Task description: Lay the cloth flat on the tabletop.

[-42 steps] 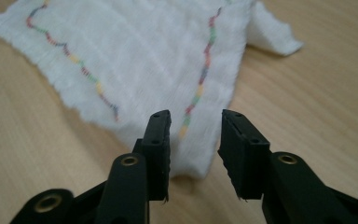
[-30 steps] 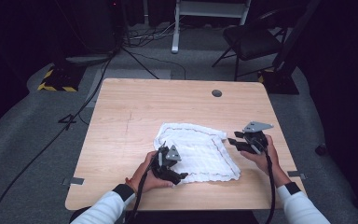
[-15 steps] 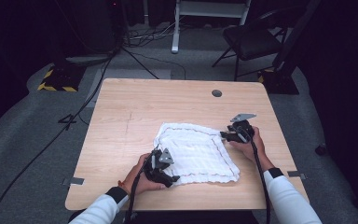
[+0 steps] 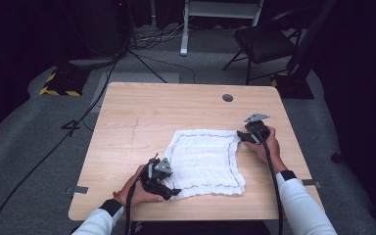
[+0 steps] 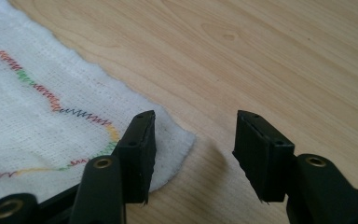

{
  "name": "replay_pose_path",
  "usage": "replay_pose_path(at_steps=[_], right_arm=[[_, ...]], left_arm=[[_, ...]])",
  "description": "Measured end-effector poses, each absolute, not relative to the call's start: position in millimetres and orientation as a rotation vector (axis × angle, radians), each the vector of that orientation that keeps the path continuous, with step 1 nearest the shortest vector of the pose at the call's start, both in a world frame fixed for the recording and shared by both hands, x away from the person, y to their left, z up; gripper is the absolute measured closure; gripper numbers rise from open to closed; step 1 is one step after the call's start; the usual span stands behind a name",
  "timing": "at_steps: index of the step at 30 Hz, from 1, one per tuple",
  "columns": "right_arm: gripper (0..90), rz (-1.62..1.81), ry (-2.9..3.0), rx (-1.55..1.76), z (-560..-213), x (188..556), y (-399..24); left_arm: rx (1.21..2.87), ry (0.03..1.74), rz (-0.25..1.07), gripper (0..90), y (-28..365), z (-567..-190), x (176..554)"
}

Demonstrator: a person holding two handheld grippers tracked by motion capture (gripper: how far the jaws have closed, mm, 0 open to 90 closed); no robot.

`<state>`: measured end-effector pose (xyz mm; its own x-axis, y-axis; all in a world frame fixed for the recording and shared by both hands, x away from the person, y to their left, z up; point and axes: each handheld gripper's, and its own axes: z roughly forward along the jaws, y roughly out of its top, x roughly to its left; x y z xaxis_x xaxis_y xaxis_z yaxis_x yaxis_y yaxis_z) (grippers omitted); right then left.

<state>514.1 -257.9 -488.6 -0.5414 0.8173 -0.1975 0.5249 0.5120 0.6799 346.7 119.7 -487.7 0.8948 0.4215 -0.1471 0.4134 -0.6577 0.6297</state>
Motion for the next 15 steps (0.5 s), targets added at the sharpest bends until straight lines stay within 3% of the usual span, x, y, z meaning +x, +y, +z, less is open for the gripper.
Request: replay_pose_path(at_steps=[6, 15], right_arm=[[45.0, 0.939, 2.248, 1.084, -471.5, 494.8, -261.7], [44.1, 1.047, 2.469, 0.788, -463.5, 406.1, -248.0]], left_arm=[[2.263, 0.654, 0.181, 24.3, 115.7, -468.7, 372.1], [2.189, 0.857, 0.363, 29.4, 110.6, -467.3, 451.4]])
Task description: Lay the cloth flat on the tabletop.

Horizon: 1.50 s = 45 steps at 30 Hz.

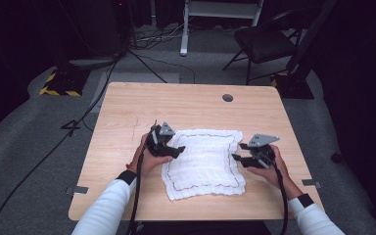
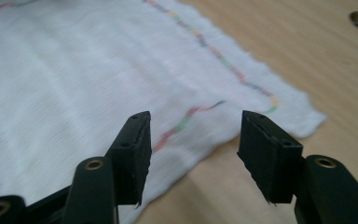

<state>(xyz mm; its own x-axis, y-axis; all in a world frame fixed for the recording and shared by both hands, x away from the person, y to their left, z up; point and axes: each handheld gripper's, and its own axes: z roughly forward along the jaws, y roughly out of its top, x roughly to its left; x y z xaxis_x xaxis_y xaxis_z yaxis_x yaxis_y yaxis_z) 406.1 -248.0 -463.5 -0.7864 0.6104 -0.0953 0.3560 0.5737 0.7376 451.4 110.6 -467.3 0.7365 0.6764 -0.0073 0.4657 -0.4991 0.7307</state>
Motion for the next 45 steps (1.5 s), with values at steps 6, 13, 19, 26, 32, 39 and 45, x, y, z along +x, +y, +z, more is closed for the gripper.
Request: replay_pose_path(at_steps=[6, 13, 19, 26, 32, 39, 45], right_arm=[[43.4, 1.002, 2.574, 0.733, -479.5, 374.5, -248.6], [40.5, 0.899, 2.577, 0.786, -486.1, 362.2, -260.9], [40.0, 0.885, 2.545, 0.857, -486.3, 348.3, -279.3], [37.7, 0.882, 2.515, 0.958, -486.6, 331.6, -295.5], [36.6, 0.965, 2.455, 0.934, -477.0, 335.0, -294.3], [36.4, 1.031, 2.464, 0.864, -471.9, 337.5, -281.2], [36.8, 1.045, 2.491, 0.804, -470.4, 337.8, -265.4]], left_arm=[[2.220, 0.950, 0.408, 32.4, 106.8, -482.6, 481.6], [2.234, 1.027, 0.450, 31.3, 112.1, -494.2, 493.9], [2.195, 1.099, 0.422, 30.0, 118.9, -495.3, 503.3], [2.188, 1.109, 0.436, 28.4, 118.9, -490.9, 501.7], [2.127, 0.980, 0.351, 23.9, 131.9, -470.2, 470.9], [2.192, 0.930, 0.335, 22.7, 149.2, -474.9, 440.2], [2.218, 0.919, 0.340, 21.7, 158.0, -477.9, 431.2]])
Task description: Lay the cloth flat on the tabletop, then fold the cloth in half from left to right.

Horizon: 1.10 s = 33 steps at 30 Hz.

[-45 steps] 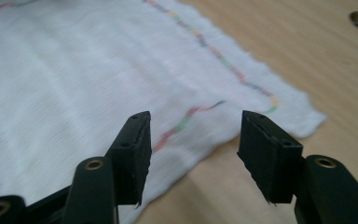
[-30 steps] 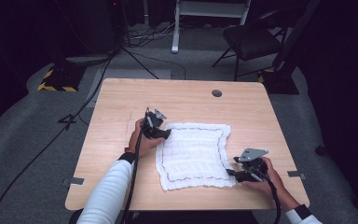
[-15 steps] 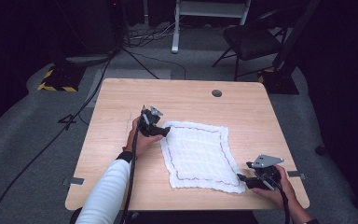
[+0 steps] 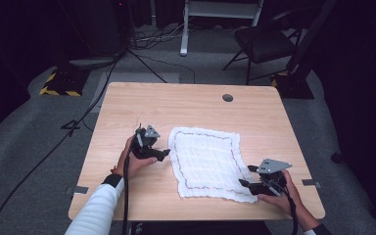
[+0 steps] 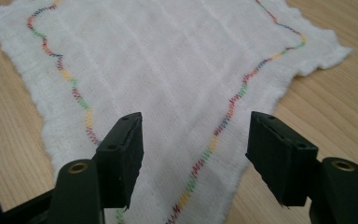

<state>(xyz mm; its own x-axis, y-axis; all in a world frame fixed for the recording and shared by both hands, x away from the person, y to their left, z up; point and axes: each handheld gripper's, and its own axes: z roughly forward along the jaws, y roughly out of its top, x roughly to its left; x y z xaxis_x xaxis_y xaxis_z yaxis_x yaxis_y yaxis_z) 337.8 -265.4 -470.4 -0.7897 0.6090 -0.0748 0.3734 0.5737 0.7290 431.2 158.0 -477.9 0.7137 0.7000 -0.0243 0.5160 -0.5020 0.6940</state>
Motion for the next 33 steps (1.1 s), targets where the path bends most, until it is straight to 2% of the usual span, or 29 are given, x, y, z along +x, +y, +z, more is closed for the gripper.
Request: replay_pose_path(at_steps=[9, 14, 18, 20, 25, 33], right_arm=[[39.0, 1.062, 2.531, 0.664, -468.1, 335.9, -229.8], [40.1, 1.088, 2.578, 0.563, -465.4, 330.5, -204.9], [41.7, 1.150, 2.610, 0.480, -461.3, 326.9, -178.1], [42.2, 1.150, 2.637, 0.418, -461.3, 323.8, -162.9], [43.8, 1.173, 2.694, 0.304, -466.3, 316.8, -130.7], [48.4, 1.173, 2.726, 0.207, -473.0, 308.5, -100.5]], left_arm=[[2.229, 0.895, 0.379, 21.9, 154.7, -478.6, 427.1], [2.217, 0.908, 0.378, 21.8, 150.8, -480.1, 437.7], [2.205, 0.917, 0.444, 23.2, 144.6, -482.3, 446.6], [2.202, 0.938, 0.404, 21.9, 142.5, -482.7, 452.7], [2.184, 0.967, 0.431, 22.3, 140.9, -483.9, 466.2], [2.135, 1.032, 0.394, 21.3, 133.6, -491.2, 486.3]])
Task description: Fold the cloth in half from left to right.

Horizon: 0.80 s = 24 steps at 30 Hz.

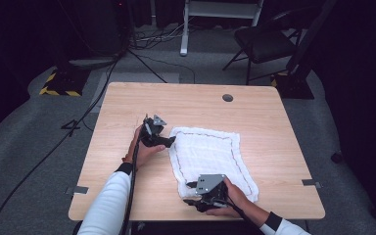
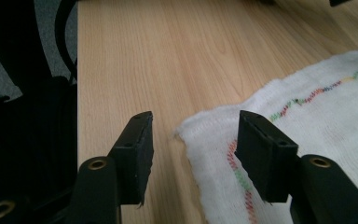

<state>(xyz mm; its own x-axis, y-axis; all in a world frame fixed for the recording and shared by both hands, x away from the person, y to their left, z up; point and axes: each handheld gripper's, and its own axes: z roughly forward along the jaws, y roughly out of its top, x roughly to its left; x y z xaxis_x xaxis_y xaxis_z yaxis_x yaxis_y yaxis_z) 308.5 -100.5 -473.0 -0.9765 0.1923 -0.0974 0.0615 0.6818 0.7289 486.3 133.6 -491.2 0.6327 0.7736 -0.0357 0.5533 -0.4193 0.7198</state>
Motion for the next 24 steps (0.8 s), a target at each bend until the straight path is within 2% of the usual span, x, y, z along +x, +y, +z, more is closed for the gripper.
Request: replay_pose_path(at_steps=[4, 13, 21, 23, 24], right_arm=[[49.6, 1.177, 2.740, 0.225, -477.0, 311.2, -91.7], [51.7, 1.107, 2.771, 0.233, -487.3, 314.8, -76.7], [59.6, 1.078, 2.770, 0.274, -491.7, 317.4, -74.6], [66.6, 1.069, 2.766, 0.274, -491.4, 317.6, -74.5], [69.1, 1.063, 2.761, 0.279, -491.2, 318.1, -74.8]], left_arm=[[2.154, 1.074, 0.421, 20.6, 125.3, -495.1, 493.6], [2.162, 1.097, 0.381, 17.7, 122.9, -500.5, 500.9], [2.164, 1.026, 0.345, 45.6, 123.9, -497.7, 496.3], [2.166, 1.005, 0.332, 55.5, 124.1, -497.6, 495.2], [2.167, 1.001, 0.329, 56.9, 124.4, -497.5, 495.1]])
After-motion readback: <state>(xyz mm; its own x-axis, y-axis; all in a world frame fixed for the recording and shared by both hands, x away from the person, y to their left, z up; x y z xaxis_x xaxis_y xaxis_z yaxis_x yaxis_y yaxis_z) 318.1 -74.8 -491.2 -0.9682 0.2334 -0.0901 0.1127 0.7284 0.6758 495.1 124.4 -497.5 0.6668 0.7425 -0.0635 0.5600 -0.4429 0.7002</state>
